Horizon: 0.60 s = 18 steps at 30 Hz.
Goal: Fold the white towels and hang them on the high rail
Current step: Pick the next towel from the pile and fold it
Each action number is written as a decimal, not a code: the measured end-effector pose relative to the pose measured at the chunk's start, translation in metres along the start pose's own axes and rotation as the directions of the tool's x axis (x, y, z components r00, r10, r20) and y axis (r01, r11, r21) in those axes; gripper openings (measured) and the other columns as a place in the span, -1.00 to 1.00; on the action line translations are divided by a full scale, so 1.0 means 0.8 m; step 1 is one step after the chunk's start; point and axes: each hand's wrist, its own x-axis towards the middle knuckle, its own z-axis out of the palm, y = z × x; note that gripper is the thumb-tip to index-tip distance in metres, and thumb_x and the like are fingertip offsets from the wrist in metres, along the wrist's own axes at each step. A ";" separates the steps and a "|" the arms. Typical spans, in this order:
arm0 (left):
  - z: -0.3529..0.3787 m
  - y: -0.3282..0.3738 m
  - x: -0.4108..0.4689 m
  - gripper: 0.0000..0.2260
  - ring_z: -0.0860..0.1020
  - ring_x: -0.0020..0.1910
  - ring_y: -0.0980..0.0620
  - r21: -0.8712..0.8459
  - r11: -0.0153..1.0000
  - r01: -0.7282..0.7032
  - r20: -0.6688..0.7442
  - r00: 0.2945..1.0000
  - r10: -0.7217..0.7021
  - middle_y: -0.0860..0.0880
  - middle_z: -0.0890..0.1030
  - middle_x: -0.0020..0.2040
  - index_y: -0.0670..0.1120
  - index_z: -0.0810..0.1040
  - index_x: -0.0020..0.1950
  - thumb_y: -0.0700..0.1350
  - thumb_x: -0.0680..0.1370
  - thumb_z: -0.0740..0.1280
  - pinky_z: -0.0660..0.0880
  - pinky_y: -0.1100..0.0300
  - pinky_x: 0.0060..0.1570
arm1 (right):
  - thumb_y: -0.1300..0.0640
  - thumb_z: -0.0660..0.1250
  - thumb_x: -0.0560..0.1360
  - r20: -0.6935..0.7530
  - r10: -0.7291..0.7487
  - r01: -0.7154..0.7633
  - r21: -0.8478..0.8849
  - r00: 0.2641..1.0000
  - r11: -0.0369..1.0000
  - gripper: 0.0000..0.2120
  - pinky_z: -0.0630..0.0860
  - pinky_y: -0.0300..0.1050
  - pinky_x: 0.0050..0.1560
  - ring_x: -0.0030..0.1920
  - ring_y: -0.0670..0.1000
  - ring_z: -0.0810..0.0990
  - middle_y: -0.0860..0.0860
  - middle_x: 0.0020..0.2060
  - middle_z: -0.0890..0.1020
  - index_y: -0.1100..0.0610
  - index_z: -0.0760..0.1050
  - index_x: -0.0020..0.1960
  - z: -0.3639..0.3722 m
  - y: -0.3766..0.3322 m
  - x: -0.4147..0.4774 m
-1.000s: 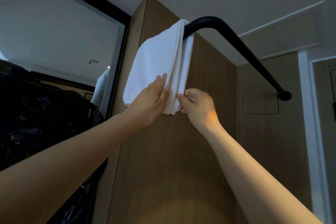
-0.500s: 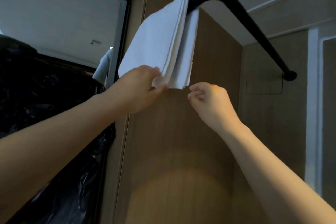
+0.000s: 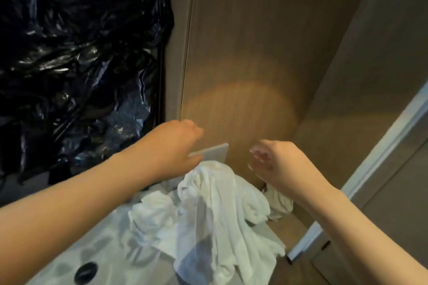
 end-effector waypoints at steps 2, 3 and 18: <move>0.043 0.004 -0.025 -0.63 0.50 0.11 -0.02 -0.044 0.999 0.016 0.079 0.997 -0.012 -0.03 0.50 0.17 -0.05 0.43 0.25 0.15 0.58 0.22 0.46 0.06 0.11 | 0.03 0.35 0.52 0.076 0.019 -0.020 0.015 0.997 1.000 -0.87 0.43 -0.17 -0.21 -0.09 0.02 0.58 -0.13 -0.14 0.60 0.05 0.52 0.02 0.042 0.001 -0.023; 0.062 0.007 -0.038 -0.64 0.50 0.09 -0.01 -0.072 0.997 0.025 0.111 0.994 -0.017 -0.02 0.50 0.16 -0.05 0.44 0.25 0.15 0.58 0.22 0.47 0.06 0.10 | 0.01 0.34 0.52 0.113 0.023 -0.026 0.027 0.993 0.999 -0.87 0.43 -0.23 -0.21 -0.08 -0.01 0.57 -0.16 -0.13 0.59 -0.02 0.50 0.05 0.061 0.002 -0.034; 0.223 0.073 -0.161 -0.63 0.45 0.26 0.00 -0.257 0.913 0.316 0.504 0.850 -0.153 -0.01 0.47 0.32 -0.04 0.42 0.34 0.10 0.60 0.19 0.40 0.10 0.23 | -0.09 0.27 0.57 0.489 0.165 -0.223 0.062 0.857 0.973 -0.59 0.46 -0.19 0.10 0.20 -0.05 0.53 -0.07 0.24 0.57 -0.01 0.42 0.38 0.211 0.024 -0.138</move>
